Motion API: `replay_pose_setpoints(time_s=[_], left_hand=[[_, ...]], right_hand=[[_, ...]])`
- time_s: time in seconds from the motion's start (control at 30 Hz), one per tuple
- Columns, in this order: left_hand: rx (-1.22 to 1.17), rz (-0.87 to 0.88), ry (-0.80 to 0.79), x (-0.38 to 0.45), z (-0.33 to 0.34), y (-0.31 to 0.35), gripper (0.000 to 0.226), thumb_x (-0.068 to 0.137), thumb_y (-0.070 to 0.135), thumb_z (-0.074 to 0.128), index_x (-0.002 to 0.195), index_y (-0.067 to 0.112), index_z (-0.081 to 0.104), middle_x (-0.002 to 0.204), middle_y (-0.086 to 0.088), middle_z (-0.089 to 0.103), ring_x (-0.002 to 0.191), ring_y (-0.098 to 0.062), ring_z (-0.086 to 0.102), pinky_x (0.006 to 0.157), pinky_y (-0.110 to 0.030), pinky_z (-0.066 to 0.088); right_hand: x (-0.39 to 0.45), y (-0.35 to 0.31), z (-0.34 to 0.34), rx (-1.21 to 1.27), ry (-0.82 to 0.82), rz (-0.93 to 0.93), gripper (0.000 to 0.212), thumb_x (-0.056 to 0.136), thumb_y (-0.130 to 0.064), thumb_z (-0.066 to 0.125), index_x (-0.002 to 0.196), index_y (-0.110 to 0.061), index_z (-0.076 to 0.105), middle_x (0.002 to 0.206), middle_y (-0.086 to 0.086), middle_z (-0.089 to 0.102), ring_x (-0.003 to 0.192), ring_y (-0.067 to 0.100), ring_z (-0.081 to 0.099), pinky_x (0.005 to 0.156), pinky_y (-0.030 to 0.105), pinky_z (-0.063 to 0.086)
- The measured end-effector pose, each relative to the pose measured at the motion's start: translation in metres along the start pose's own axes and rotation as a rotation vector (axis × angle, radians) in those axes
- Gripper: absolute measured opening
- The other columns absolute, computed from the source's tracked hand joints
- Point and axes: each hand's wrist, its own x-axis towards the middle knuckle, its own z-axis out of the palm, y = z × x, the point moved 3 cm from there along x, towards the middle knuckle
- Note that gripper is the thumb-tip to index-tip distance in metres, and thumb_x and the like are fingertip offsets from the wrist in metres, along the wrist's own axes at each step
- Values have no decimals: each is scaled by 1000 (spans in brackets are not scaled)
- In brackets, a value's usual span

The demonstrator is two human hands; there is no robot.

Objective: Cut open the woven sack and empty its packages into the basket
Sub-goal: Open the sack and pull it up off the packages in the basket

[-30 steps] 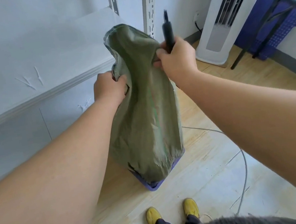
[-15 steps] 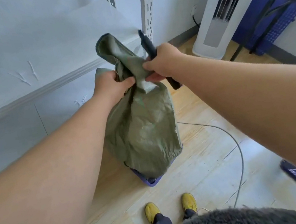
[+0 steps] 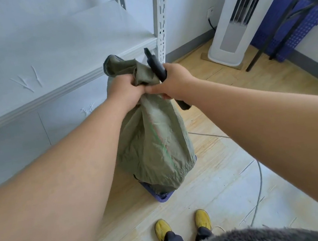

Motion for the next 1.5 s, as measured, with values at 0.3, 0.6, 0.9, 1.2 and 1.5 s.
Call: replay_pose_setpoints(time_s=[0.3,0.6,0.9,1.2,1.5], left_hand=[[154,47,-59,9,-13,20,17,77,18,60,87,25,71,97,-2,68,101,-28,61,84,-33,49],[435,138,43,26,-29,-17,57,84,-2,41,127,34,52,133,3,50,122,-21,48,97,-38,46],[817,-16,-206,28,17,-51,30,85,31,53,112,31,66,120,-4,58,109,-30,53,81,-33,45],[237,-64,27,27,1,-40,31,93,11,46,120,17,61,120,-10,61,110,-29,57,85,-29,43],[-105,215,370,26,-23,5,33,84,5,40,104,19,63,106,-2,67,100,-25,62,88,-41,54]], right_hand=[[1,2,-13,211,21,-10,54,72,-23,82,117,-23,53,96,-1,65,81,17,65,69,31,58],[-9,33,-23,295,100,120,24,82,0,58,94,-20,56,71,4,54,53,16,46,48,26,43],[-9,41,-26,374,60,194,20,80,5,55,77,-13,46,55,6,43,42,16,39,45,25,38],[-5,43,-20,348,146,199,22,82,2,56,82,-19,50,66,5,50,45,14,42,43,24,42],[6,33,-11,432,232,122,23,81,-8,64,93,-25,55,72,-5,57,54,9,50,49,22,43]])
